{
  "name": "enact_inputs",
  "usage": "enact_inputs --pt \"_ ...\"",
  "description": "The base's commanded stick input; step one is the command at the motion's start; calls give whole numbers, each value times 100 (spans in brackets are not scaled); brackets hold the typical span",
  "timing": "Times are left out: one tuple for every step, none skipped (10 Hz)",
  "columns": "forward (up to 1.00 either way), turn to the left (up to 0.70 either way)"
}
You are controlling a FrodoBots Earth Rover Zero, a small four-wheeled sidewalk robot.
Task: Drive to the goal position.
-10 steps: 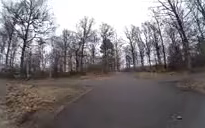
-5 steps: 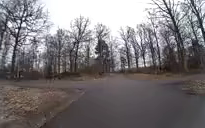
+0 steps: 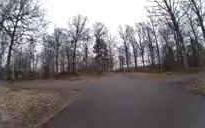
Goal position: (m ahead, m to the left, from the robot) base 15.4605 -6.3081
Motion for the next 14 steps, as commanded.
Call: enact_inputs --pt "100 0" --pt "100 0" --pt "100 0" --pt "100 0" --pt "100 0" --pt "100 0" --pt "100 0" --pt "100 0" --pt "100 0" --pt "100 0" --pt "100 0" --pt "100 0" --pt "100 0" --pt "100 0"
